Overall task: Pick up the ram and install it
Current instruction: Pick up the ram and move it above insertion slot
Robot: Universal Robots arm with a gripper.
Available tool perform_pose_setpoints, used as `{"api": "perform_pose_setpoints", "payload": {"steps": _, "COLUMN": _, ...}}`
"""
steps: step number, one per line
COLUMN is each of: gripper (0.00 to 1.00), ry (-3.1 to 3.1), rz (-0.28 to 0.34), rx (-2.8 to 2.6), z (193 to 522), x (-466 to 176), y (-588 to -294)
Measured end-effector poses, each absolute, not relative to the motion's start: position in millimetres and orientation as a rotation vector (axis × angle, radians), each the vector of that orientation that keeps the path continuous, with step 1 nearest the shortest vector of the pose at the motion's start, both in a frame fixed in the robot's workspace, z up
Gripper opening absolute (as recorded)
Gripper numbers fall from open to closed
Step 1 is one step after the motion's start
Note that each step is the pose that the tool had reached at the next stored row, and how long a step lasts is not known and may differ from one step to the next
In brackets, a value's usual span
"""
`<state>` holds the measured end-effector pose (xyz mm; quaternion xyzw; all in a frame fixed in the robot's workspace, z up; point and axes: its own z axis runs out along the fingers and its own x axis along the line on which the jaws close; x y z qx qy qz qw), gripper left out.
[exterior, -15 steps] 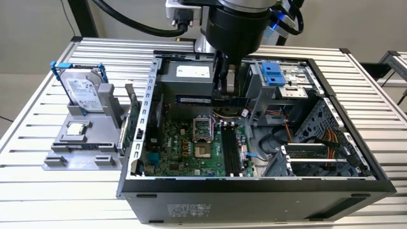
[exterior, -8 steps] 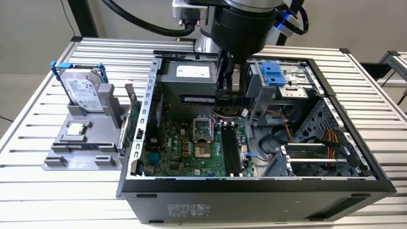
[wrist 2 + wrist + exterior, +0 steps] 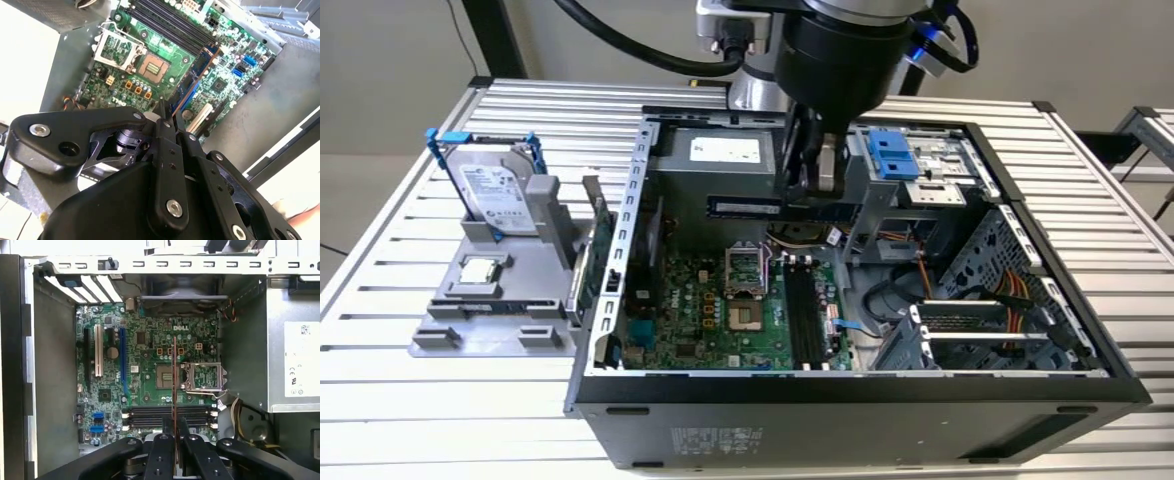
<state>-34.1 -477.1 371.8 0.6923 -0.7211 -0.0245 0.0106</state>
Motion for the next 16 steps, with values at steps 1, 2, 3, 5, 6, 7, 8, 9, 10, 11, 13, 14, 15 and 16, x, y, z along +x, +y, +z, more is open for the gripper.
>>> {"api": "perform_pose_setpoints", "payload": {"steps": 1, "gripper": 0.00, "ry": -2.250, "rz": -0.076, "rx": 2.160, "z": 372, "x": -33, "y": -477}}
{"api": "perform_pose_setpoints", "payload": {"steps": 2, "gripper": 0.00, "ry": -2.250, "rz": -0.076, "rx": 2.160, "z": 372, "x": -32, "y": -477}}
{"api": "perform_pose_setpoints", "payload": {"steps": 3, "gripper": 0.00, "ry": -2.250, "rz": -0.076, "rx": 2.160, "z": 372, "x": -31, "y": -477}}
{"api": "perform_pose_setpoints", "payload": {"steps": 5, "gripper": 0.00, "ry": -2.250, "rz": -0.076, "rx": 2.160, "z": 372, "x": -30, "y": -476}}
{"api": "perform_pose_setpoints", "payload": {"steps": 6, "gripper": 0.00, "ry": -2.250, "rz": -0.076, "rx": 2.160, "z": 372, "x": -29, "y": -476}}
{"api": "perform_pose_setpoints", "payload": {"steps": 7, "gripper": 0.00, "ry": -2.250, "rz": -0.075, "rx": 2.159, "z": 372, "x": -28, "y": -476}}
{"api": "perform_pose_setpoints", "payload": {"steps": 8, "gripper": 0.00, "ry": -2.250, "rz": -0.075, "rx": 2.159, "z": 371, "x": -27, "y": -476}}
{"api": "perform_pose_setpoints", "payload": {"steps": 9, "gripper": 0.00, "ry": -2.250, "rz": -0.075, "rx": 2.159, "z": 371, "x": -26, "y": -475}}
{"api": "perform_pose_setpoints", "payload": {"steps": 10, "gripper": 0.00, "ry": -2.251, "rz": -0.075, "rx": 2.159, "z": 371, "x": -25, "y": -475}}
{"api": "perform_pose_setpoints", "payload": {"steps": 11, "gripper": 0.00, "ry": -2.251, "rz": -0.075, "rx": 2.159, "z": 371, "x": -24, "y": -475}}
{"api": "perform_pose_setpoints", "payload": {"steps": 13, "gripper": 0.00, "ry": -2.251, "rz": -0.074, "rx": 2.159, "z": 371, "x": -23, "y": -475}}
{"api": "perform_pose_setpoints", "payload": {"steps": 14, "gripper": 0.00, "ry": -2.251, "rz": -0.074, "rx": 2.158, "z": 371, "x": -22, "y": -475}}
{"api": "perform_pose_setpoints", "payload": {"steps": 15, "gripper": 0.00, "ry": -2.251, "rz": -0.074, "rx": 2.158, "z": 371, "x": -21, "y": -475}}
{"api": "perform_pose_setpoints", "payload": {"steps": 16, "gripper": 0.00, "ry": -2.251, "rz": -0.074, "rx": 2.158, "z": 371, "x": -20, "y": -474}}
